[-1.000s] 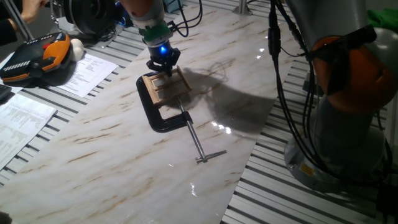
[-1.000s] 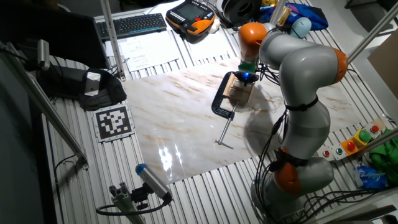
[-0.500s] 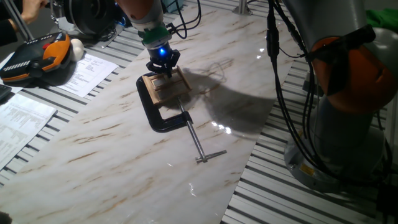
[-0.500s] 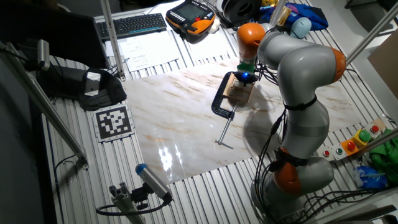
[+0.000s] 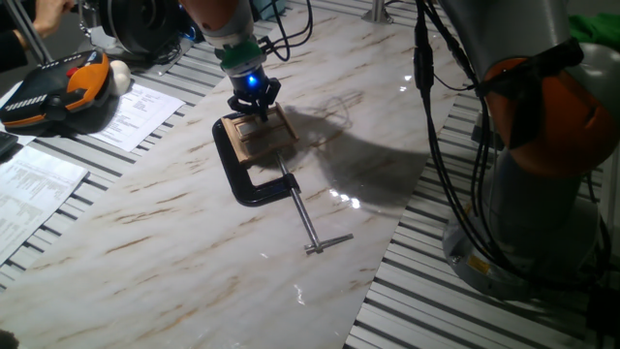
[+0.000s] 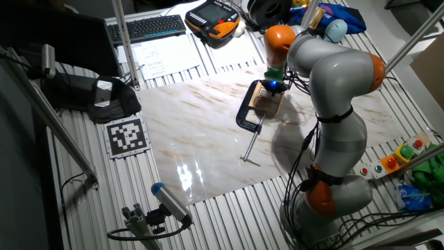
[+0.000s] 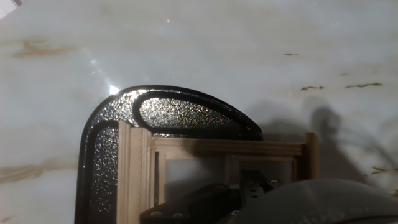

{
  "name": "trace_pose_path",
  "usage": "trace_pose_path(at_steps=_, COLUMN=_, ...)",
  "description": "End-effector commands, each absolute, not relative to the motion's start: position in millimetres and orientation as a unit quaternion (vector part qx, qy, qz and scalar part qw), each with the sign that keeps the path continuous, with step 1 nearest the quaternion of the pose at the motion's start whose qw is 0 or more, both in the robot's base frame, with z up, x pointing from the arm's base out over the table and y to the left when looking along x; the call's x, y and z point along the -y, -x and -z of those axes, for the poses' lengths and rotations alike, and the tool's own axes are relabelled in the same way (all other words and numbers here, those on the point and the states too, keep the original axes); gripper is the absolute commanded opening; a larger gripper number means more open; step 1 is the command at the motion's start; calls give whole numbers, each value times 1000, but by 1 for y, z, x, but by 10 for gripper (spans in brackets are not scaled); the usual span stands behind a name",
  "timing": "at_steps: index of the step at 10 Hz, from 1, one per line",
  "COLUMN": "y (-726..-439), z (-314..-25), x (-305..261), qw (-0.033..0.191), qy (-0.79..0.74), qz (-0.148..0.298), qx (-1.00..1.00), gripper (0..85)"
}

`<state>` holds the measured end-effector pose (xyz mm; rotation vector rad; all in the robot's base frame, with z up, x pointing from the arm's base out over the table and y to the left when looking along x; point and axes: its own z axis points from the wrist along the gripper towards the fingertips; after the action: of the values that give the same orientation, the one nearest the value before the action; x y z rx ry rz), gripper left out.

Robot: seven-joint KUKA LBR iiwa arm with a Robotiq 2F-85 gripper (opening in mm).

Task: Open a sliding window

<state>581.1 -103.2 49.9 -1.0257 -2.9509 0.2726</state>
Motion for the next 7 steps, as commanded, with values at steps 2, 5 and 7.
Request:
trace_pose_path(at_steps=2, y=-581, z=-49, x=103, qw=3, qy=327, qz=-87, qx=941, gripper=0)
trace_pose_path(at_steps=5, y=-581, z=-49, x=104, qw=3, qy=328, qz=-90, qx=940, gripper=0)
trace_pose_path(at_steps=7, y=-581, z=-49, x=104, qw=3, qy=330, qz=-90, qx=940, gripper=0)
